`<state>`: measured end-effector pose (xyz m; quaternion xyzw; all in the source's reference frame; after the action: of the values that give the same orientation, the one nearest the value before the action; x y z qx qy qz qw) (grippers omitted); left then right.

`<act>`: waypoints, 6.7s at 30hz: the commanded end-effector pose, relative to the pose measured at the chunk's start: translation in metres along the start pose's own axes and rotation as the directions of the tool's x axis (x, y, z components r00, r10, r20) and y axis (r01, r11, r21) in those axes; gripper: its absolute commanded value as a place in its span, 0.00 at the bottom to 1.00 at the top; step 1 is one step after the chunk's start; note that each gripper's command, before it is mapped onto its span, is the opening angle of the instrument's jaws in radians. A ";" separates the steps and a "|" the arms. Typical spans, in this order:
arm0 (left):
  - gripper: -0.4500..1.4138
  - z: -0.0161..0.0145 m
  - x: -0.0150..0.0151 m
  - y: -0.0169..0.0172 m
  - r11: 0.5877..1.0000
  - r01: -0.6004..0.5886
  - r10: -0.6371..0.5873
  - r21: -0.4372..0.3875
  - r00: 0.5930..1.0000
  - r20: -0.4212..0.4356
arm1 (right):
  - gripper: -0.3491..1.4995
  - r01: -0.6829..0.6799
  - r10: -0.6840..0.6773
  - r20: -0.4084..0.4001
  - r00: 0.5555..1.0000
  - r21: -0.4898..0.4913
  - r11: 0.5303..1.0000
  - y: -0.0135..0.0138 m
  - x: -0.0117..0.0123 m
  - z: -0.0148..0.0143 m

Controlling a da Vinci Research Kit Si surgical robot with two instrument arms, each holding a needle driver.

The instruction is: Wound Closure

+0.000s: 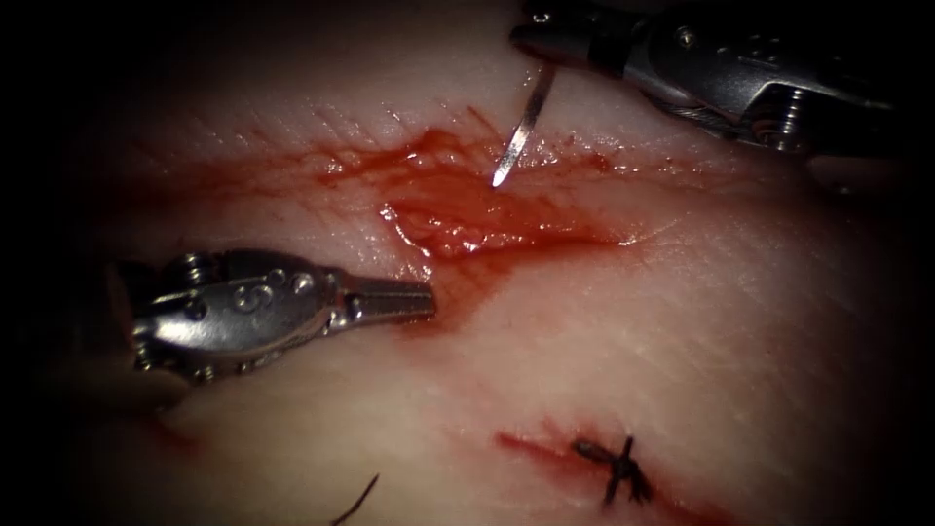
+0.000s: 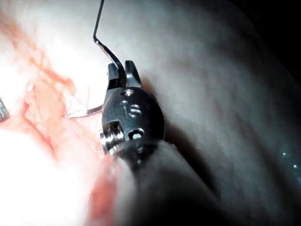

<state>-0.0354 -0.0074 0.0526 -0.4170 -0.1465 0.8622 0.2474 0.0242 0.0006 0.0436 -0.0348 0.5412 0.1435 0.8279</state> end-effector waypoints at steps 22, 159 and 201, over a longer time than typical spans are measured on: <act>0.22 -0.0005 0.0008 0.0003 1.000 -0.003 0.003 -0.011 1.000 0.001 | 0.00 0.197 -0.197 0.042 0.980 -0.015 0.980 -0.0058 -0.0015 0.0026; 0.13 0.0029 -0.0023 -0.0011 1.000 -0.030 0.030 0.003 0.999 0.011 | 0.00 -0.087 0.085 -0.051 0.995 -0.041 0.995 -0.0027 -0.0031 0.0021; 0.14 0.0024 -0.0023 -0.0012 1.000 -0.031 0.031 -0.005 0.999 0.023 | 0.00 -0.794 0.795 -0.009 0.606 0.052 0.606 -0.0020 -0.0024 0.0026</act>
<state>-0.0351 -0.0077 0.0556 -0.4091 -0.1450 0.8705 0.2319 0.0252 -0.0017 0.0465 0.2311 0.5131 0.4899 0.6658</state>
